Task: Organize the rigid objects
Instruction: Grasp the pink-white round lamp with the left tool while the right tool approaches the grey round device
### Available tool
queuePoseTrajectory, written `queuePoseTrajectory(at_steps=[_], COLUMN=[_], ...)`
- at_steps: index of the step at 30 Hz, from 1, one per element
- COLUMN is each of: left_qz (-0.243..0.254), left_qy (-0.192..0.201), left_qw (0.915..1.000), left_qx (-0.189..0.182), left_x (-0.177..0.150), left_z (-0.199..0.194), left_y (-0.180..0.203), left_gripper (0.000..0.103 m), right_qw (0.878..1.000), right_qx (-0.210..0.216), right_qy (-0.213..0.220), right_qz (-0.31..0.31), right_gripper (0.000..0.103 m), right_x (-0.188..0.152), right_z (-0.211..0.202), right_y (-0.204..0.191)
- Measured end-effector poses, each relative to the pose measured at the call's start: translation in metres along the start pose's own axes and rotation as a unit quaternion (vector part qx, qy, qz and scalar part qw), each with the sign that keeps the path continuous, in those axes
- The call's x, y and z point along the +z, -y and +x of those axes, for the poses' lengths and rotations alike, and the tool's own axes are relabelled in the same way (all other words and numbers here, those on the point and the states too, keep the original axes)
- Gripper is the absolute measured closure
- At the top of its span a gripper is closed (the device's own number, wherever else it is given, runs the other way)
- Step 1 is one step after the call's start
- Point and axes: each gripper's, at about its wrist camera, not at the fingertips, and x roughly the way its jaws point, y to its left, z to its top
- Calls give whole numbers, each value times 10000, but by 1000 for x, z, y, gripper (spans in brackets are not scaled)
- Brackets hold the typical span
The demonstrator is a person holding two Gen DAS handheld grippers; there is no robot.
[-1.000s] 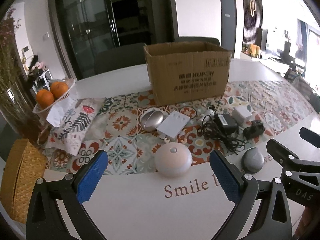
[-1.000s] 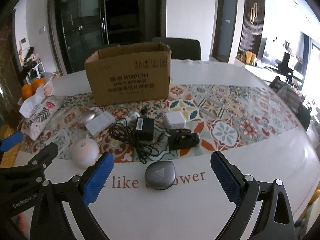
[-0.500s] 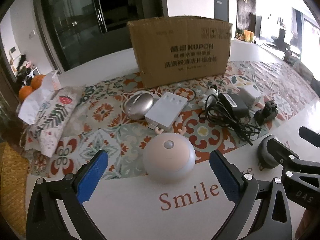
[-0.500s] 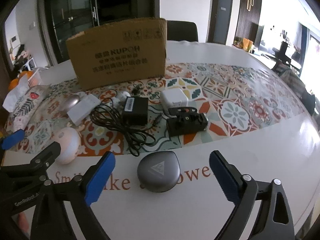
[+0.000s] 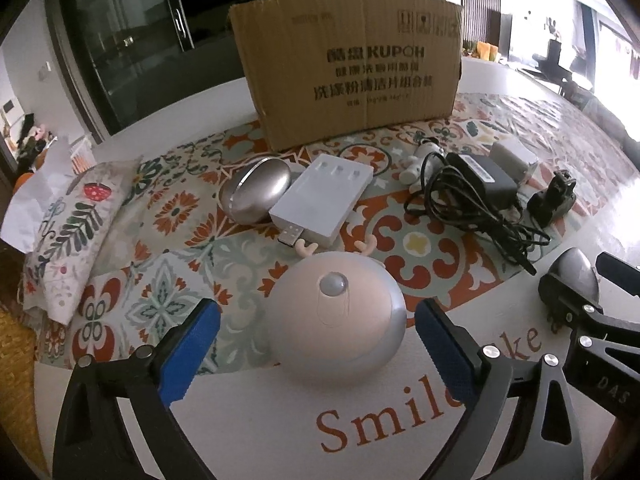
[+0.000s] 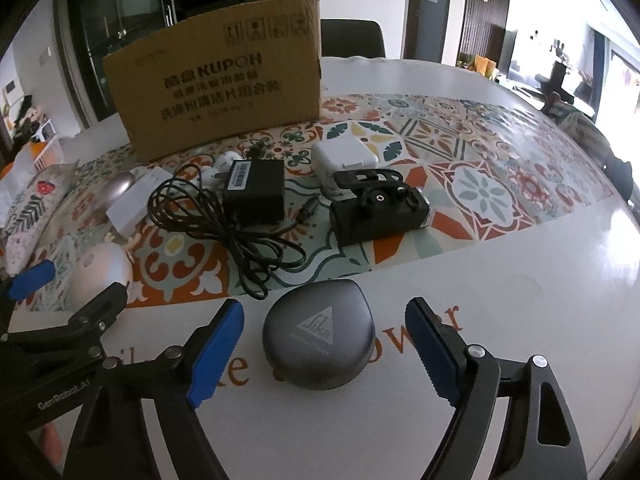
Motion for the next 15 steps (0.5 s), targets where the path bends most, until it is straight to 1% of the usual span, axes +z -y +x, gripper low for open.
queuePoseTrajectory(at_steps=[3, 6, 9, 10, 11, 14, 15], left_qz=[21, 49, 93, 114, 127, 111, 116], left_qy=[-19, -13, -25, -48, -71, -27, -35], left_qw=[10000, 9999, 9998, 9997, 9996, 9997, 9997], left_qx=[-72, -99, -153, -207, -227, -212, -233], left_x=[0, -2, -3, -3, -4, -4, -5], left_z=[4, 6, 8, 9, 10, 10, 10], left_y=[1, 2, 5, 5, 6, 6, 6], left_gripper=[10, 12, 20, 23, 24, 29, 29], right_qw=[10000, 9999, 9998, 9998, 9997, 9998, 9999], right_qx=[-11, 0, 9, 23, 31, 45, 46], right_qy=[-17, -64, -112, -132, -136, -99, -86], right_qz=[51, 90, 154, 178, 193, 151, 140], right_gripper=[23, 26, 30, 33, 34, 41, 46], right_x=[-2, -4, -6, -7, -8, -9, -9], right_z=[3, 5, 7, 8, 8, 7, 7], right_y=[0, 1, 3, 4, 5, 4, 3])
